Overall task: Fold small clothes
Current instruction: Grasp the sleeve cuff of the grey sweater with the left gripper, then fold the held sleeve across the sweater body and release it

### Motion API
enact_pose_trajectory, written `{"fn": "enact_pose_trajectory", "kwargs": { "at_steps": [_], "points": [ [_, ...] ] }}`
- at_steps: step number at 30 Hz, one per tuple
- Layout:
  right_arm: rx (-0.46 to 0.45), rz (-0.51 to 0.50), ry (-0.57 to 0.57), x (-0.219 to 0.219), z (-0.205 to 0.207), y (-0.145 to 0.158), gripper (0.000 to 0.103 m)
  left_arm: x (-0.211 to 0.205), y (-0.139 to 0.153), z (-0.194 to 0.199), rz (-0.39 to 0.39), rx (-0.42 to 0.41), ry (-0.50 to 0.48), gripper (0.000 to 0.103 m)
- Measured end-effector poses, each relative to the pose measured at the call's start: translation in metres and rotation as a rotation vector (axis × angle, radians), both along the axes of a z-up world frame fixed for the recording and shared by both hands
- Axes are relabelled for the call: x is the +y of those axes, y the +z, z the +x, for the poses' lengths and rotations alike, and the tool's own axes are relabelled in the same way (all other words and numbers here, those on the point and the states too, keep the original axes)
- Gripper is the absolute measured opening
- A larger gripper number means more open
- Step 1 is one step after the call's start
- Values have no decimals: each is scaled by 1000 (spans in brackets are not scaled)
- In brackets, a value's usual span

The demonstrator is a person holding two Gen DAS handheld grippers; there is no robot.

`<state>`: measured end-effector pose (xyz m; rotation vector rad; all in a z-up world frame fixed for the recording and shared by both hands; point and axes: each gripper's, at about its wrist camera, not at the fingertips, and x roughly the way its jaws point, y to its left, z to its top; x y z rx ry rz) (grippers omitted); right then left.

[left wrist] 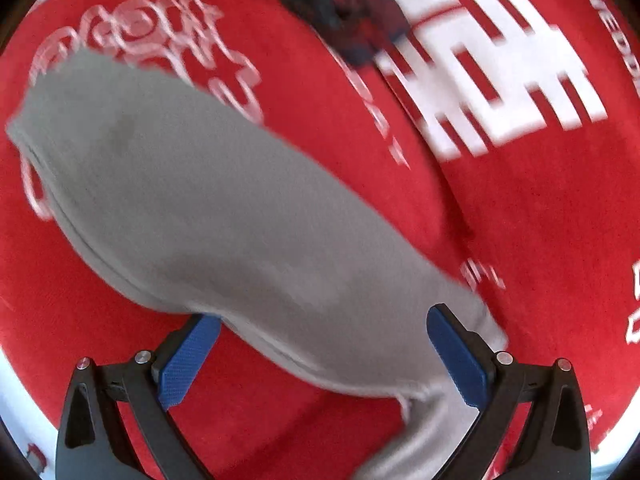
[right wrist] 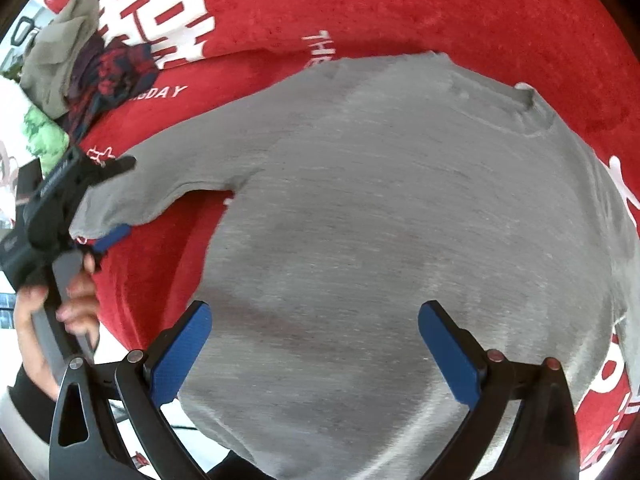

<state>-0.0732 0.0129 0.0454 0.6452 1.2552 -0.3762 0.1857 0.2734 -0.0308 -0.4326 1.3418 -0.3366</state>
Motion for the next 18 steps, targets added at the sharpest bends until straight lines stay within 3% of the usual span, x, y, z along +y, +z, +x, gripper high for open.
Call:
{"fn": "enact_pose_trajectory", "kwargs": {
  "at_steps": [5, 8, 9, 11, 15, 18],
  "points": [
    [3, 13, 3, 7, 1, -2, 103, 50, 6, 26, 61, -60, 104, 101],
    [8, 20, 9, 12, 2, -6, 103, 56, 2, 31, 106, -70, 114, 64],
    [9, 20, 11, 14, 3, -7, 103, 60, 3, 31, 107, -80, 106, 40],
    [11, 23, 15, 16, 4, -8, 103, 62, -2, 36, 41, -71, 54, 6],
    [5, 29, 18, 19, 4, -7, 103, 61, 9, 32, 0, -104, 19, 6],
    [-19, 16, 20, 18, 0, -2, 103, 33, 33, 27, -55, -162, -66, 6]
  ]
}}
